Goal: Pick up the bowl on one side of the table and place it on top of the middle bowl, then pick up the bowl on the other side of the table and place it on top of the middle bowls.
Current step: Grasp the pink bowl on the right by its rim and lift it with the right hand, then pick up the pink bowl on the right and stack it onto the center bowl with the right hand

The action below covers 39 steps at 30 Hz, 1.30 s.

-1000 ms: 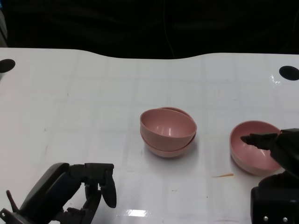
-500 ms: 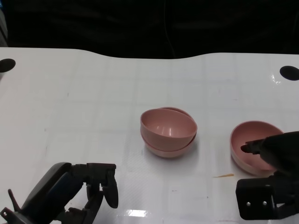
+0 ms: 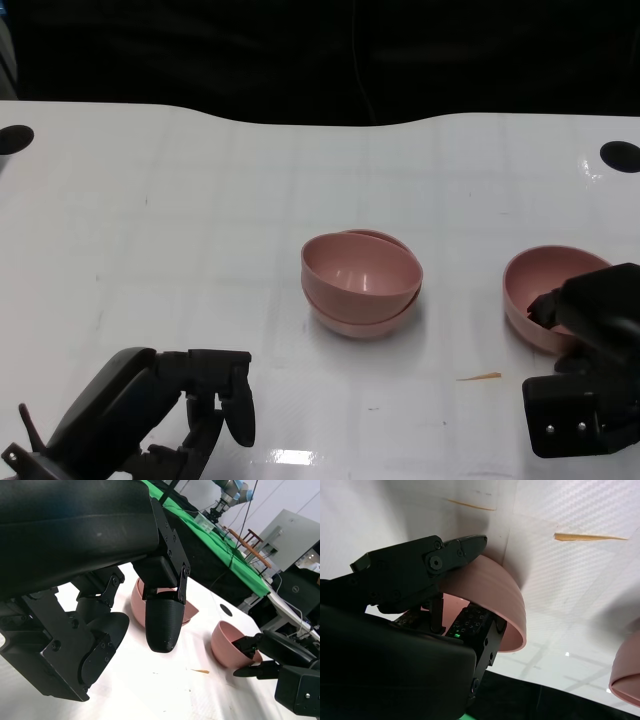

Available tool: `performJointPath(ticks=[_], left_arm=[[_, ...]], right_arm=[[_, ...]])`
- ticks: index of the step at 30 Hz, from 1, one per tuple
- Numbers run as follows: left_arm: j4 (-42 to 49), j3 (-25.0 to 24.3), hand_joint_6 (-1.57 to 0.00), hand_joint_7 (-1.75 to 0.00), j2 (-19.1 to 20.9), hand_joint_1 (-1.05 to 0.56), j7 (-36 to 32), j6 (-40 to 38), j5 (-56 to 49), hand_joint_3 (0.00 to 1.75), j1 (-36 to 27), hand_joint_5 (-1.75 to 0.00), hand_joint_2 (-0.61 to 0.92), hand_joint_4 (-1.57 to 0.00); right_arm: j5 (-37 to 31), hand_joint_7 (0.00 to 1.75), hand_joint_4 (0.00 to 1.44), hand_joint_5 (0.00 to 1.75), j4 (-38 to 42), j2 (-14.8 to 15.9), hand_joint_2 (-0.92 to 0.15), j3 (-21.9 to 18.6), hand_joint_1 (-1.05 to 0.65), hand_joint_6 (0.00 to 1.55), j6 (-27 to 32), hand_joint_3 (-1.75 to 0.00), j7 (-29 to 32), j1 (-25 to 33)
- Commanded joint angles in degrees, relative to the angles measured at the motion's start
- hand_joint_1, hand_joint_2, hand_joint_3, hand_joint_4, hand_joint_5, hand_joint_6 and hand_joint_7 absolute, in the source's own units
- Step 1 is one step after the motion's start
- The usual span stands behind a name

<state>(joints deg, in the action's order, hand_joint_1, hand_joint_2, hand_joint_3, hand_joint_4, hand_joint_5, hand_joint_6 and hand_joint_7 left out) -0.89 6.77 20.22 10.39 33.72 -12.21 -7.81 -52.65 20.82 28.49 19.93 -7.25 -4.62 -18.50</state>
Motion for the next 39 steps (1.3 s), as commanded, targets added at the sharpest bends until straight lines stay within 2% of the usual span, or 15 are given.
performJointPath(ticks=[1, 5, 9, 10, 11, 12, 13, 15, 22, 23, 24, 26, 27, 35, 39], left_arm=[[-0.6, -0.35, -0.85, -1.47, 0.63, 0.04, 0.56, -0.53, -0.46, 1.6, 0.02, -1.66, 0.21, -0.87], [-0.52, -0.33, -0.85, -1.46, 0.5, 0.05, 0.59, -0.41, -0.23, 1.6, 0.05, -1.66, 0.21, -0.87], [-1.14, -0.35, -0.85, -1.45, 0.63, 0.06, 0.7, -1.11, -0.61, 1.6, -0.13, -1.66, 0.21, -0.87], [-1.17, -0.36, -0.85, -1.45, 0.66, 0.06, 0.75, -1.15, -0.61, 1.6, -0.14, -1.66, 0.21, -0.87], [-1.2, -0.36, -0.85, -1.45, 0.65, 0.06, 0.82, -1.18, -0.51, 1.6, -0.2, -1.66, 0.21, -0.87], [-1.24, -0.37, -0.85, -1.45, 0.64, 0.06, 0.86, -1.23, -0.47, 1.59, -0.26, -1.66, 0.21, -0.86], [-1.29, -0.39, -0.85, -1.45, 0.61, 0.06, 0.88, -1.25, -0.46, 1.59, -0.3, -1.66, 0.22, -0.86], [-1.2, -0.43, -0.85, -1.45, 0.56, 0.06, 0.88, -1.12, -0.48, 1.59, -0.28, -1.66, 0.22, -0.86], [-1.08, -0.31, -0.85, -1.45, 0.41, 0.07, 0.91, -1.2, -0.65, 1.58, -0.23, -1.66, 0.22, -0.87], [-1.03, -0.31, -0.85, -1.45, 0.39, 0.07, 0.89, -1.18, -0.64, 1.58, -0.23, -1.65, 0.22, -0.87], [-1.0, -0.3, -0.85, -1.45, 0.38, 0.07, 0.89, -1.16, -0.63, 1.58, -0.23, -1.65, 0.22, -0.87], [-1.04, -0.27, -0.85, -1.44, 0.39, 0.07, 0.88, -1.3, -0.8, 1.58, -0.19, -1.65, 0.23, -0.87], [-1.13, -0.25, -0.86, -1.44, 0.38, 0.07, 0.89, -1.48, -0.9, 1.58, -0.17, -1.65, 0.23, -0.87], [-0.82, -0.18, -0.86, -1.43, 0.27, 0.07, 0.56, -1.16, -1.34, 1.58, 0.09, -1.65, 0.23, -0.88], [-1.15, -0.2, -0.86, -1.43, 0.35, 0.07, 0.73, -1.64, -1.44, 1.58, -0.03, -1.64, 0.23, -0.88]], right_arm=[[1.18, 0.05, 0.84, 1.55, 1.12, 1.45, -0.92, 0.2, -0.22, 1.14, -0.53, -0.19, 1.14, -0.37], [1.1, 0.05, 0.84, 1.68, -0.12, 1.71, -0.92, -0.17, -0.22, 1.18, -1.47, -0.1, 5.43, 0.15], [-0.03, 0.1, 0.8, 1.74, -6.7, 2.21, -0.91, -1.05, -0.21, 1.27, 1.0, -0.09, 5.46, 0.78], [-0.32, 0.21, 0.81, 1.74, -7.87, 2.25, -0.87, -1.17, -0.18, 1.27, 1.33, -0.06, 5.9, 0.86], [0.01, 0.71, 0.82, 1.75, -9.27, 2.14, -0.86, -1.58, -0.16, 1.06, 1.1, -0.03, 6.66, 0.99], [0.62, 1.08, 0.84, 1.75, -10.57, 1.97, -0.87, -2.03, -0.15, 0.9, 0.74, -0.02, 7.21, 1.14], [1.25, 1.26, 0.85, 1.75, -11.48, 1.8, -0.87, -2.38, -0.15, 0.81, 0.39, -0.02, 7.51, 1.27], [2.47, 1.41, 0.85, 1.75, -13.02, 1.18, -0.89, -3.06, -0.16, 0.75, -0.09, -0.04, 7.93, 1.33], [10.47, 1.57, 0.97, 1.75, -14.88, -2.02, -0.87, -4.63, -0.11, 0.8, -7.34, -0.08, 11.02, -1.24], [11.28, 1.57, 0.96, 1.75, -14.31, -2.33, -0.61, -4.61, -0.1, 0.82, -8.54, -0.62, 11.12, -1.79], [11.81, 1.56, 0.97, 1.75, -13.87, -2.52, -0.42, -4.62, -0.09, 0.83, -9.43, -0.97, 11.15, -2.15], [13.02, 1.55, 0.97, 1.75, -12.68, -3.25, -0.27, -4.41, -0.08, 0.84, -11.35, -1.25, 11.14, -3.17], [13.86, 1.54, 0.97, 1.75, -11.87, -3.85, -0.27, -4.14, -0.1, 0.84, -12.47, -1.32, 11.01, -3.93], [16.11, 1.55, 0.98, 1.75, -5.83, -8.65, -0.28, -2.42, -0.15, 0.84, -18.38, -1.36, 11.01, -8.87], [17.49, 1.65, 0.98, 1.75, -3.11, -10.45, -0.32, -1.55, -0.14, 0.78, -20.99, -1.29, 10.36, -10.54]])
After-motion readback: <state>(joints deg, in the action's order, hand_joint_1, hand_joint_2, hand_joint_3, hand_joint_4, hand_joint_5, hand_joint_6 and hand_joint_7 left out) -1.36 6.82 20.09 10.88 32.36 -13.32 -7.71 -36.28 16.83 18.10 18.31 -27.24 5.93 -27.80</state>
